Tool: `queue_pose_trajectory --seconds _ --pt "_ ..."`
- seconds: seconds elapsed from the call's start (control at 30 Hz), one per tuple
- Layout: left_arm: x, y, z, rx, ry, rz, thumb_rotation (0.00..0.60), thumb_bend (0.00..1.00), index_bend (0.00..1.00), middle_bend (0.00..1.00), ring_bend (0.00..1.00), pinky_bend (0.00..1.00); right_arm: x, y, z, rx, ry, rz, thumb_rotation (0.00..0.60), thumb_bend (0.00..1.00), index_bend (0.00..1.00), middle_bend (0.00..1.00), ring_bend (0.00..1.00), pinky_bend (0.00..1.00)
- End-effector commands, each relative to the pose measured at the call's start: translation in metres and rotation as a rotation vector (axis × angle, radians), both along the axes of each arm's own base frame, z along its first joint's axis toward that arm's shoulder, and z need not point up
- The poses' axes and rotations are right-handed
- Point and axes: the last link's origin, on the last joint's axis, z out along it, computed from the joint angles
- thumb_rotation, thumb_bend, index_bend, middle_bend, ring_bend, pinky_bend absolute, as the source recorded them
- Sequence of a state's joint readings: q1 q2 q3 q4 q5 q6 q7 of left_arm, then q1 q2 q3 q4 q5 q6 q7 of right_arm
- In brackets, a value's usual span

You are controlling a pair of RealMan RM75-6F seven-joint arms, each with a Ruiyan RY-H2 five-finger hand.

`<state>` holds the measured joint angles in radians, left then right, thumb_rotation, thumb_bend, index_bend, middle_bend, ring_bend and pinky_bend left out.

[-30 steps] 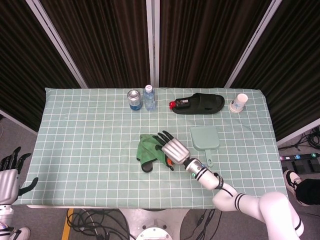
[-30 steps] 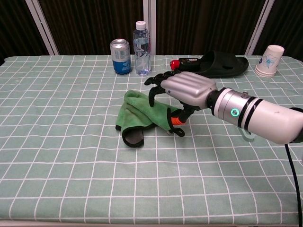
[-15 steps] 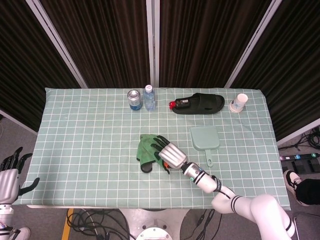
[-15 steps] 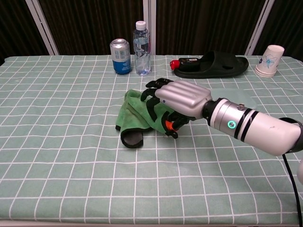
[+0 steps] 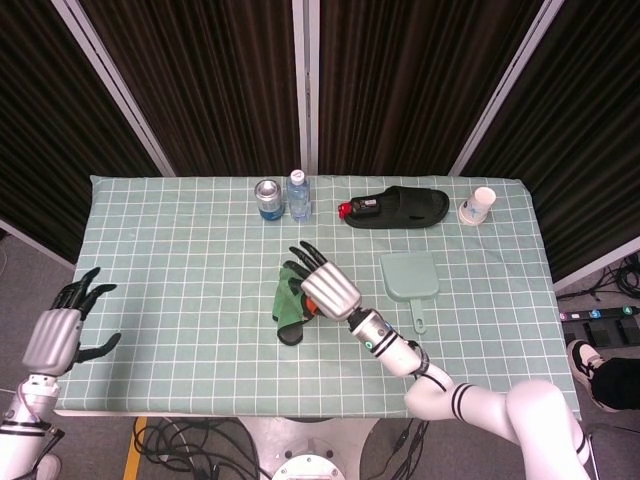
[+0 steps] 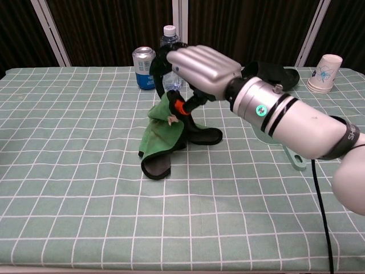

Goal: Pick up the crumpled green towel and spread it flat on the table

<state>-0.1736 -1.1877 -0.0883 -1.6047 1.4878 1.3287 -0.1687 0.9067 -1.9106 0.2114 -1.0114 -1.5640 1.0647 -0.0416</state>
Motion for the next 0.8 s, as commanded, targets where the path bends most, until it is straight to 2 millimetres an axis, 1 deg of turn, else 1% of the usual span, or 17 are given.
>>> queue_pose_trajectory --seconds 0.03,0.13,0.23,0.33,0.43,0.6,0.8 --pt "0.017 0.031 -0.018 -0.092 -0.119 -0.031 0.6 0.29 0.29 0.13 0.13 0.14 0.027 -0.009 0.008 -0.022 -0.035 -0.04 0.6 0.44 0.74 0.22 0.06 0.0" --pt "0.027 0.048 -0.034 -0.164 -0.206 -0.006 0.6 0.28 0.31 0.13 0.13 0.15 0.046 -0.013 0.011 -0.034 -0.052 -0.079 0.6 0.44 0.73 0.22 0.05 0.0" --pt "0.037 0.065 -0.052 -0.226 -0.286 0.022 0.6 0.26 0.35 0.13 0.13 0.15 0.063 -0.016 0.012 -0.05 -0.055 -0.101 0.6 0.44 0.73 0.22 0.05 0.0" --pt "0.047 0.08 -0.068 -0.275 -0.347 0.047 0.6 0.21 0.37 0.13 0.13 0.15 0.076 -0.018 0.012 -0.062 -0.057 -0.117 0.6 0.44 0.73 0.22 0.05 0.0" --pt "0.055 0.091 -0.083 -0.307 -0.345 0.056 0.6 0.17 0.37 0.13 0.13 0.16 0.084 -0.02 0.011 -0.073 -0.058 -0.128 0.6 0.44 0.73 0.22 0.05 0.0" --pt "0.072 0.098 -0.103 -0.35 -0.362 0.053 0.6 0.13 0.36 0.13 0.13 0.16 0.093 -0.024 0.013 -0.097 -0.078 -0.153 0.6 0.44 0.73 0.22 0.05 0.0" --pt "0.09 0.1 -0.121 -0.403 -0.378 0.036 0.6 0.12 0.36 0.13 0.13 0.16 0.103 -0.034 0.016 -0.124 -0.091 -0.177 0.6 0.44 0.73 0.22 0.05 0.0"
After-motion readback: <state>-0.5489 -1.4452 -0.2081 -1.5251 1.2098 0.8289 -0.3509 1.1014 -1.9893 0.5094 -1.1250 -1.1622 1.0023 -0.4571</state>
